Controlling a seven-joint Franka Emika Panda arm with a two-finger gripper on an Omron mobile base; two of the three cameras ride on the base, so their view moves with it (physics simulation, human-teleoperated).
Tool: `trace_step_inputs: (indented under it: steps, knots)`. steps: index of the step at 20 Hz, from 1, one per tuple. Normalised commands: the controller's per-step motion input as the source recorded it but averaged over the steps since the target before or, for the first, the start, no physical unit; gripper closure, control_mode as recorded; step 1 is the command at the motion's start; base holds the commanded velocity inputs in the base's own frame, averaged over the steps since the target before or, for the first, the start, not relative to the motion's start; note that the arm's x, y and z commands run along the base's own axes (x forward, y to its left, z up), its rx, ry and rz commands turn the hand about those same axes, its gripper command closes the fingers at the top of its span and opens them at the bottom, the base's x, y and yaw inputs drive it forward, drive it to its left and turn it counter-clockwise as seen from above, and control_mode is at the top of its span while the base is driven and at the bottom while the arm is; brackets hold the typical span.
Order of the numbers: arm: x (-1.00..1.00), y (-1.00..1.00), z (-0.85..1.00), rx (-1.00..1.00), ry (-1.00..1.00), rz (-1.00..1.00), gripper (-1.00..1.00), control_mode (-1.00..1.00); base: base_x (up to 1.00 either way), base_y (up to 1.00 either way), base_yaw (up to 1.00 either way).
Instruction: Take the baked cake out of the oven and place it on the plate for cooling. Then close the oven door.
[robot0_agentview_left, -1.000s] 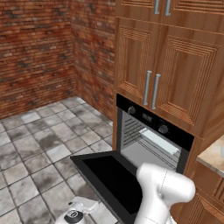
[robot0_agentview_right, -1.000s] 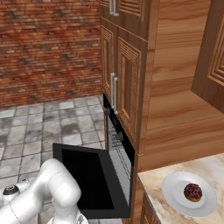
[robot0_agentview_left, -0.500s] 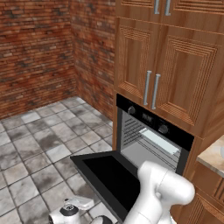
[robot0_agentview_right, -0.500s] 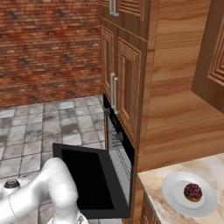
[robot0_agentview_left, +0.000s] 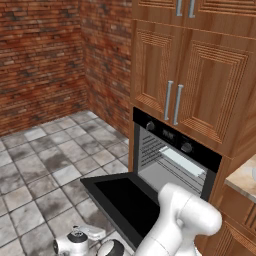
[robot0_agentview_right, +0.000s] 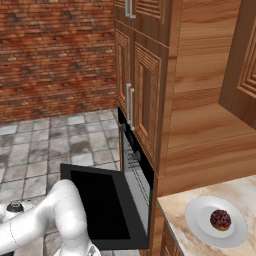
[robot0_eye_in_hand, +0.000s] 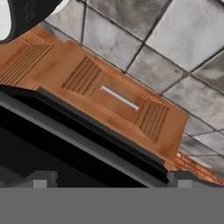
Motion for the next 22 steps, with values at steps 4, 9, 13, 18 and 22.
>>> trace_step_inputs:
  steps: [4, 9, 13, 18, 22]
  knots:
    - [0.21, -0.06, -0.30, 0.00, -0.12, -0.12, -1.00, -1.00, 0.00, 0.00, 0.00]
    - [0.19, -0.14, -0.27, 0.00, -0.10, -0.08, -1.00, -1.00, 0.00, 0.00, 0.00]
    - [0.13, -0.06, -0.30, -0.02, -0.13, -0.05, -1.00, -1.00, 0.00, 0.00, 0.00]
    - [0.07, -0.01, -0.18, -0.06, -0.13, -0.05, -1.00, -1.00, 0.00, 0.00, 0.00]
    - [0.00, 0.00, -0.06, -0.10, -0.16, -0.07, -1.00, -1.00, 0.00, 0.00, 0.00]
